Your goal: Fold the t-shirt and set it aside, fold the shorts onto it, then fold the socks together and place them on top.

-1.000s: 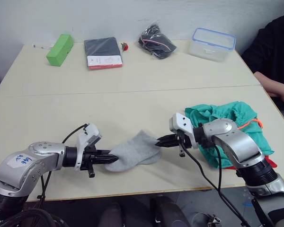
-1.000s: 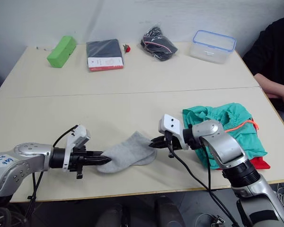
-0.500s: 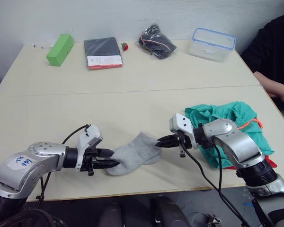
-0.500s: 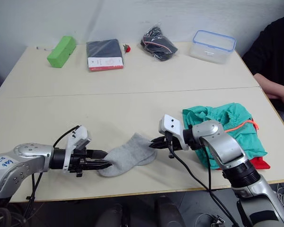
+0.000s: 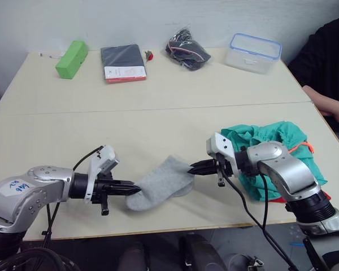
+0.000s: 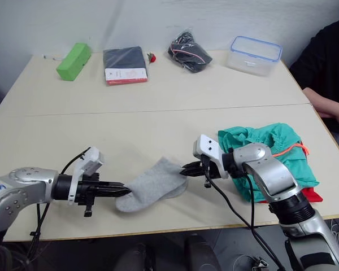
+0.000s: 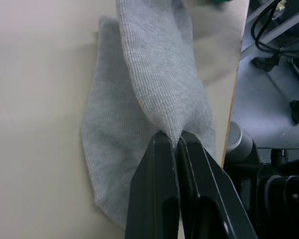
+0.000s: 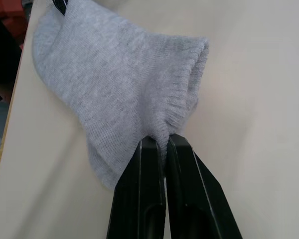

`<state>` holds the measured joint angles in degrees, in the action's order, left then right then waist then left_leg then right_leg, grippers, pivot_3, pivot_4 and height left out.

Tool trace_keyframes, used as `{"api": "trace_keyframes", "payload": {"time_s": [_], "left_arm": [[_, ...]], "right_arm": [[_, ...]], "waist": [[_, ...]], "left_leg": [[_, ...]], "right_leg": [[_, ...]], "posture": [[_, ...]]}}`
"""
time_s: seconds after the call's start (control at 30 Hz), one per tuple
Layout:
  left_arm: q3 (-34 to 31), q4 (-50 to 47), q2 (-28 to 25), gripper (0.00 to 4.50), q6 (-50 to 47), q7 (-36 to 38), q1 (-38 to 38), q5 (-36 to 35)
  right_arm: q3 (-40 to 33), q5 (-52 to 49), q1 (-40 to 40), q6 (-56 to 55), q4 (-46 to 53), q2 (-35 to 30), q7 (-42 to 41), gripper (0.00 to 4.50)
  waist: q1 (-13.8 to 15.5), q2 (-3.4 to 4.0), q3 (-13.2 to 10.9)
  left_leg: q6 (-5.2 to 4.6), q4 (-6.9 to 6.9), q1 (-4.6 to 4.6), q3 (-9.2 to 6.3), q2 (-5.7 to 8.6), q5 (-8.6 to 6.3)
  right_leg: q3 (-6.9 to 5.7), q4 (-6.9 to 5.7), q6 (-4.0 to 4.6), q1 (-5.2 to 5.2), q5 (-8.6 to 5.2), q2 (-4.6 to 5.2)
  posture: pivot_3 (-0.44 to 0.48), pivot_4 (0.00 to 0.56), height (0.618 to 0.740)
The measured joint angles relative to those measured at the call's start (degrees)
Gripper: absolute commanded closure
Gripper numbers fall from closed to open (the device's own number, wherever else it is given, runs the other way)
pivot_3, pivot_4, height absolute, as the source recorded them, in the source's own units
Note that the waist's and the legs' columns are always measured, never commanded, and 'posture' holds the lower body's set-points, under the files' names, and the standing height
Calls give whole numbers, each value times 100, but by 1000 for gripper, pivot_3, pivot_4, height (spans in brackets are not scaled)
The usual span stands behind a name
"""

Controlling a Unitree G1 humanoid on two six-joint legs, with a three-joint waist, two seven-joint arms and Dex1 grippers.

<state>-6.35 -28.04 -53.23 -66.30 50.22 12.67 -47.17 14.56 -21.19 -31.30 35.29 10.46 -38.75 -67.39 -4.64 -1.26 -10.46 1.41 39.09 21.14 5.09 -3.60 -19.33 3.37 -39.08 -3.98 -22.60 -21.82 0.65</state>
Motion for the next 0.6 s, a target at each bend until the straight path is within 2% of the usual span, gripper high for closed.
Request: {"api": "trace_keyframes", "payload": {"time_s": [0.2, 0.37, 0.47, 0.6], "left_arm": [[130, 182, -502, 4471, 221, 393, 23, 116], [862, 746, -857, 4471, 897, 1118, 573, 693], [1566, 1311, -792, 4471, 1361, 1563, 1202, 1222], [2475, 2166, -360, 4471, 1900, 2045, 1961, 2000]], "right_arm": [[-199, -452, 18, 731, 437, -138, 64, 4500], [-412, -829, 272, 1469, 984, -246, 415, 4500], [-451, -852, 584, 1633, 1269, -271, 740, 4500], [-343, -637, 957, 1625, 1404, -152, 1338, 4500]], "waist": [[3, -2, -3], [41, -7, -5], [88, -7, -5], [149, -8, -5]], "left_leg": [[1, -2, 0, 0, 0, 1], [1, -2, 5, 0, 2, 0], [0, -2, 7, 2, 4, 0], [-2, 0, 16, 11, 5, 1]], "right_leg": [[0, 2, 0, -1, 0, 0], [-1, 11, 0, 0, 0, 0], [0, 14, 0, 0, 0, -1], [7, 13, -1, -12, 0, -4]], "posture": [[0, 150, 740], [0, 150, 740], [0, 150, 740], [0, 150, 740]]}}
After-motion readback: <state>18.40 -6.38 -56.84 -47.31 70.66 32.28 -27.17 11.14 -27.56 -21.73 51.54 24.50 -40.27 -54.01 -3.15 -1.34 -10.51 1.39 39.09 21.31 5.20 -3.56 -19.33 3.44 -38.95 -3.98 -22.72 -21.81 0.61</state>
